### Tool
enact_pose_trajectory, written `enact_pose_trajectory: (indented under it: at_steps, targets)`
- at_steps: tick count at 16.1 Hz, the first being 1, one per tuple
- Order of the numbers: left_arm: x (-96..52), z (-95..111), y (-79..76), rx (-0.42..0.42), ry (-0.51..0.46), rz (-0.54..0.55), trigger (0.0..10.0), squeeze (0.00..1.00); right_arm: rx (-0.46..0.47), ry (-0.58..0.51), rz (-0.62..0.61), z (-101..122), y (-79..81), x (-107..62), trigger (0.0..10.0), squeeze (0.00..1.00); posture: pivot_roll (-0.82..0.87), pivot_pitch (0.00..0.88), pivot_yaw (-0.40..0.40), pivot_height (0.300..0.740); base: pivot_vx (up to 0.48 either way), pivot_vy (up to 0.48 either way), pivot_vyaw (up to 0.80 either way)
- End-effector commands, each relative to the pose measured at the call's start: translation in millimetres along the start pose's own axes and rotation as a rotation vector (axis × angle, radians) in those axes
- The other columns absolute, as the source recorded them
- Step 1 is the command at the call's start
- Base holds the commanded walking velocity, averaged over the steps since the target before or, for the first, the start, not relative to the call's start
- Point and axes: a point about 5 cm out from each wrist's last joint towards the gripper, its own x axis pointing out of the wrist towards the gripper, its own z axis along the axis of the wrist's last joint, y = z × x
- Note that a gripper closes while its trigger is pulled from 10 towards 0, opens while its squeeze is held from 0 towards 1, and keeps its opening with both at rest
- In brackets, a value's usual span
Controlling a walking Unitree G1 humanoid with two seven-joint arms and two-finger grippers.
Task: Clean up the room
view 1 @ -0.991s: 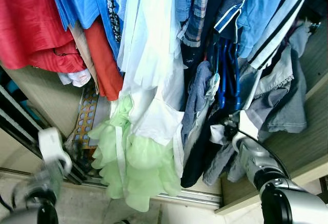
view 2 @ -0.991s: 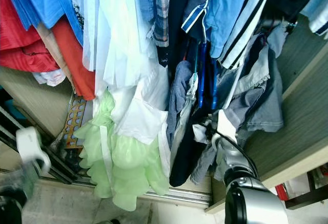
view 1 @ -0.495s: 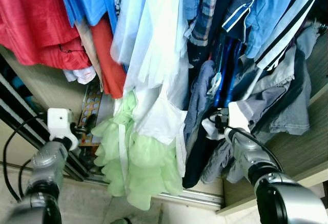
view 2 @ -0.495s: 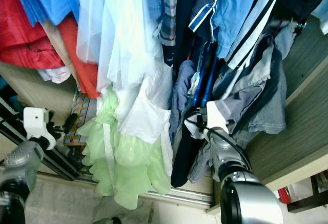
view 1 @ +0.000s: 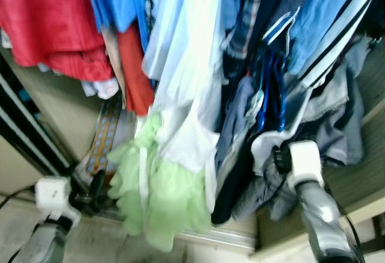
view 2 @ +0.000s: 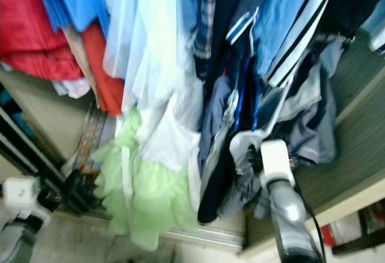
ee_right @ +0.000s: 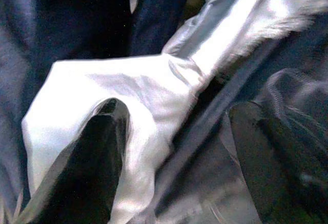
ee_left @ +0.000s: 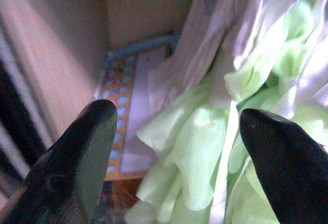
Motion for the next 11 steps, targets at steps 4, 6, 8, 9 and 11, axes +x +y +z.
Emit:
enact_pose_trajectory:
  at_steps: [4,6,8,9,11]
  targets:
    - [-11.8,22.5,-18.8,-0.069,-0.016,0.02,10.0,0.0,0.003,-0.071,0.1,14.9,10.6,-37.6,10.0,0.0,0.0,0.057,-0.068,0.74,0.0,0.0,0.0]
    - [-5.0,36.8,-28.9,-0.073,-0.073,-0.017,10.0,0.0,-0.005,-0.124,0.138,26.7,16.6,-46.3,10.0,0.0,-0.03,0.055,-0.061,0.74,0.0,0.0,0.0]
    - [13.6,58.9,-43.8,-0.082,-0.144,-0.092,10.0,0.0,-0.012,-0.201,0.172,47.4,19.9,-39.7,10.0,0.0,-0.03,0.062,-0.061,0.74,0.0,0.0,0.0]
    - [21.1,71.4,-54.2,-0.092,-0.152,-0.152,10.0,0.0,-0.022,-0.228,0.194,62.0,17.0,-31.6,10.0,0.0,-0.03,0.066,-0.068,0.74,0.0,0.0,0.0]
    - [23.7,80.7,-61.6,-0.068,-0.149,-0.208,10.0,0.0,-0.006,-0.246,0.224,77.3,14.4,-24.3,10.0,0.0,-0.03,0.078,-0.066,0.74,0.0,0.0,0.0]
